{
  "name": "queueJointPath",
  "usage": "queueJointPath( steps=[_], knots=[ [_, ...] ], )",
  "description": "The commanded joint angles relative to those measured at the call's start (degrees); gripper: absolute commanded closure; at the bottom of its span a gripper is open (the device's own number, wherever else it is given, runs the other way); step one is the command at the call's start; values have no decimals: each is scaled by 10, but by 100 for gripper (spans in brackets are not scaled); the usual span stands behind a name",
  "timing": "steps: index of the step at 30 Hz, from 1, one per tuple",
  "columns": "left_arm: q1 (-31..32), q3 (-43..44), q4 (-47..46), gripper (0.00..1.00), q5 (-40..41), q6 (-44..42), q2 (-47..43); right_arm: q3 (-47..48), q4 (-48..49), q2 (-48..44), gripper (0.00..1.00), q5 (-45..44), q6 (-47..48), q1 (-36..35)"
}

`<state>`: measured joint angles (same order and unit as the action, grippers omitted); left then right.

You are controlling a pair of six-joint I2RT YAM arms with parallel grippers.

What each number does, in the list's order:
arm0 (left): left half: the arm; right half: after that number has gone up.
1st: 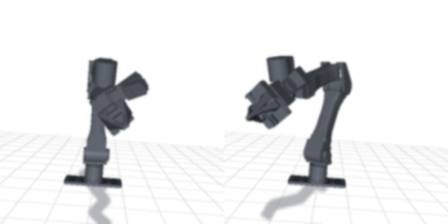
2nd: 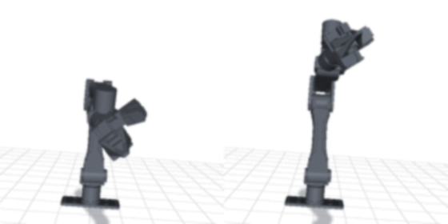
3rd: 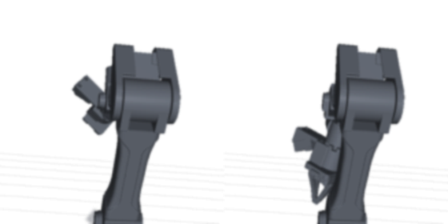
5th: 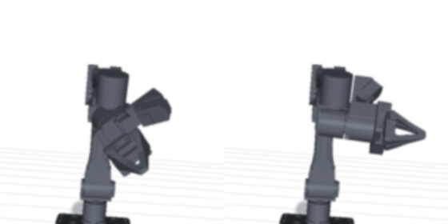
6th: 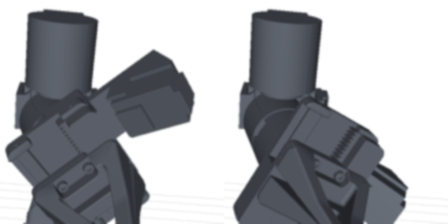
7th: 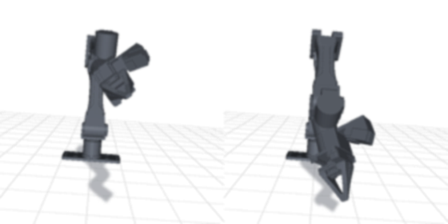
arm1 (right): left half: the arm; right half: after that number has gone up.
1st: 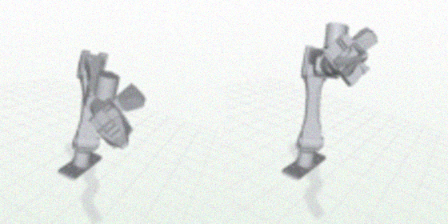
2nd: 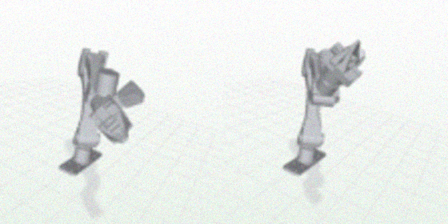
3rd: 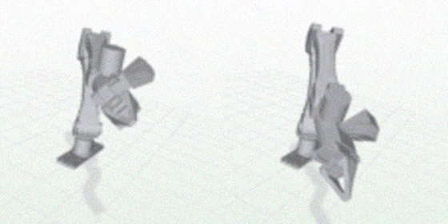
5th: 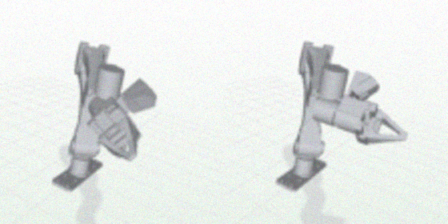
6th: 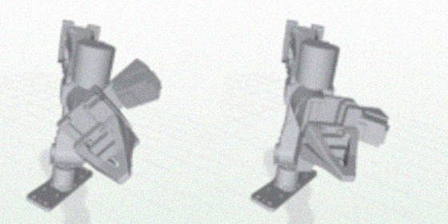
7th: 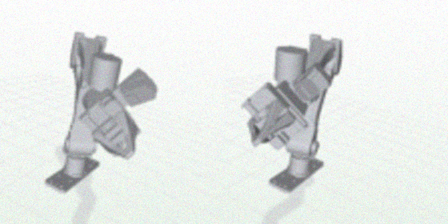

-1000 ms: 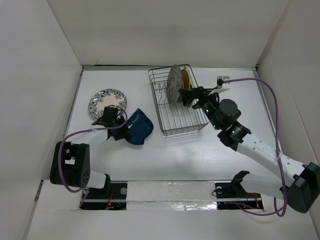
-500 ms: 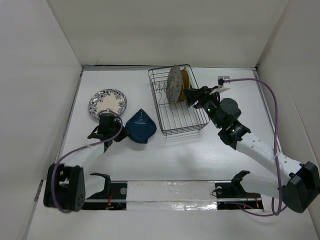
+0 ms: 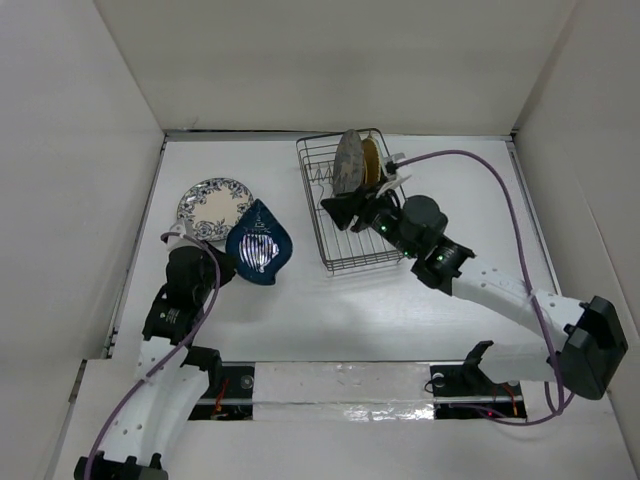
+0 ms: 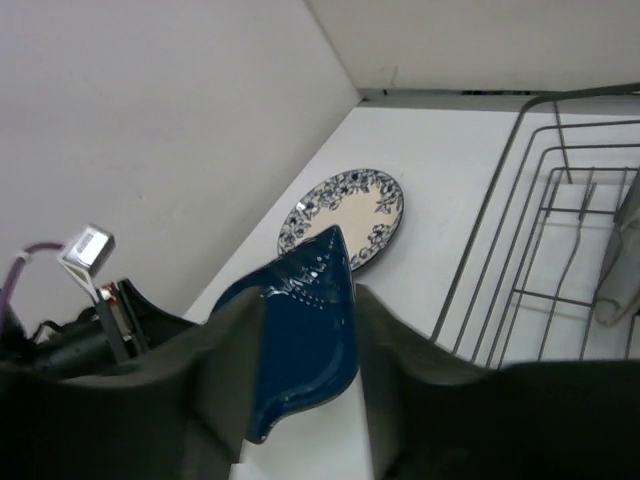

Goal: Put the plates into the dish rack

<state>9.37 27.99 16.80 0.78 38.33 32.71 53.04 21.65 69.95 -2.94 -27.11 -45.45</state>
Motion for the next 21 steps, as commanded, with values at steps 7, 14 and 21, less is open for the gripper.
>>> queueJointPath(
  steps=[7,14,21],
  knots=[
    [0,109,-67,100,-41,-13,-57,87,-26,121,11,12,-22,-47],
    [0,116,-120,100,-96,-2,-66,122,-56,171,2,-13,-18,-47],
    [0,97,-194,100,-173,33,-71,110,49,221,5,125,-56,-26]
  ],
)
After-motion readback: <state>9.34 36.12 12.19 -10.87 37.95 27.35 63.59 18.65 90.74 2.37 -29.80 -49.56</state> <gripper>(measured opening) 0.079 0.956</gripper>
